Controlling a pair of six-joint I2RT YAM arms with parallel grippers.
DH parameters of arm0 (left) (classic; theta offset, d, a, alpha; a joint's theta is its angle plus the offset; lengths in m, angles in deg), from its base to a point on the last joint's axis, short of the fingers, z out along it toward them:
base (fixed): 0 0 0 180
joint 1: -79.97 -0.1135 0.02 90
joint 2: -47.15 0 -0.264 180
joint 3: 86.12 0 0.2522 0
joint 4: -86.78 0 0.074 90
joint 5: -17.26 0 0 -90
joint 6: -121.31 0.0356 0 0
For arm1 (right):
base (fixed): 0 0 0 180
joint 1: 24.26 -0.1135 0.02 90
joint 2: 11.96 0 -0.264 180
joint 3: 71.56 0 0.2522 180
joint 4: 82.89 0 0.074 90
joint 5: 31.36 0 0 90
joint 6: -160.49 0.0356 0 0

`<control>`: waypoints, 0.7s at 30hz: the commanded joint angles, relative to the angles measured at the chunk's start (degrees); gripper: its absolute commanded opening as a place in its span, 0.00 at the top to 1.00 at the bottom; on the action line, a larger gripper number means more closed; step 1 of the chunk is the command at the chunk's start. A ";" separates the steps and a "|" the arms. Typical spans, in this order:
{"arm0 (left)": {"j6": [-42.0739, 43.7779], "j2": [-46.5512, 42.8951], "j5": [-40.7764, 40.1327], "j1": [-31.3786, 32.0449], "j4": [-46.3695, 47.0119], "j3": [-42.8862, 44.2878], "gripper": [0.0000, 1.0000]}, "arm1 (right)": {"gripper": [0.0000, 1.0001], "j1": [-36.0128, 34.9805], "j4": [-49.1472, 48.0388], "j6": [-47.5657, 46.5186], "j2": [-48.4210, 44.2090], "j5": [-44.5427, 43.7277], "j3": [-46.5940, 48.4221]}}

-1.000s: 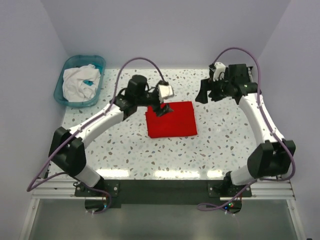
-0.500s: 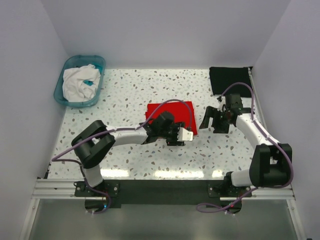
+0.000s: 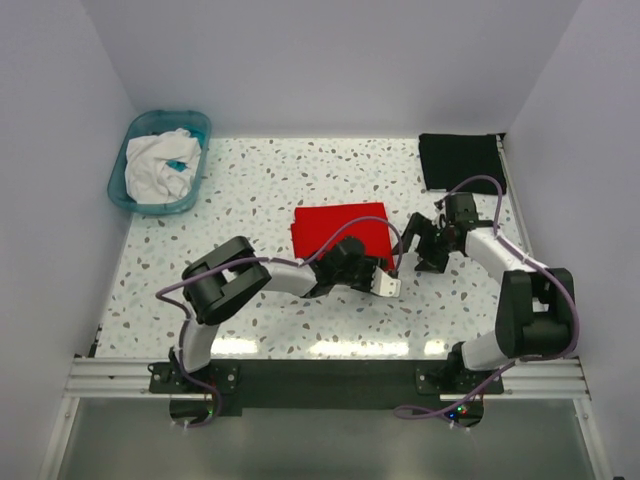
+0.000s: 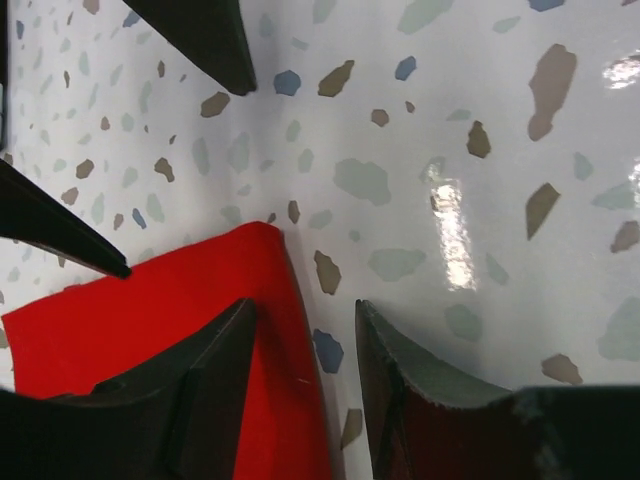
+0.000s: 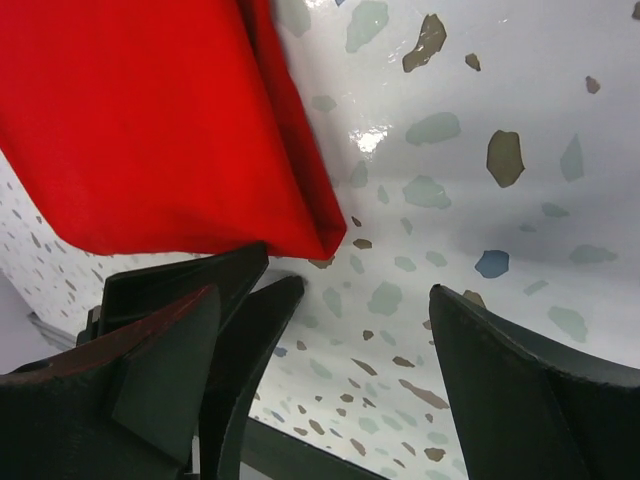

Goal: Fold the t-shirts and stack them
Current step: Fold the tshirt

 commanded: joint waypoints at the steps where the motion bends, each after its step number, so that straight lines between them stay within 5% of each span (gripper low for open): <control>1: 1.91 3.35 -2.47 -0.15 4.76 2.45 0.52 | 0.12 0.13 -4.17 3.46 1.50 2.81 -0.46; 5: 2.27 5.73 -3.96 -0.24 5.29 4.30 0.61 | 0.12 0.22 -4.52 3.46 2.91 2.72 -0.10; 11: -0.19 6.53 -3.45 -1.47 6.96 6.85 1.00 | 0.13 0.22 -7.15 4.86 5.46 3.95 -0.10; 21: -6.43 -1.38 9.39 -5.16 6.70 3.69 1.00 | 0.14 0.04 -20.16 14.88 12.31 9.40 -1.07</control>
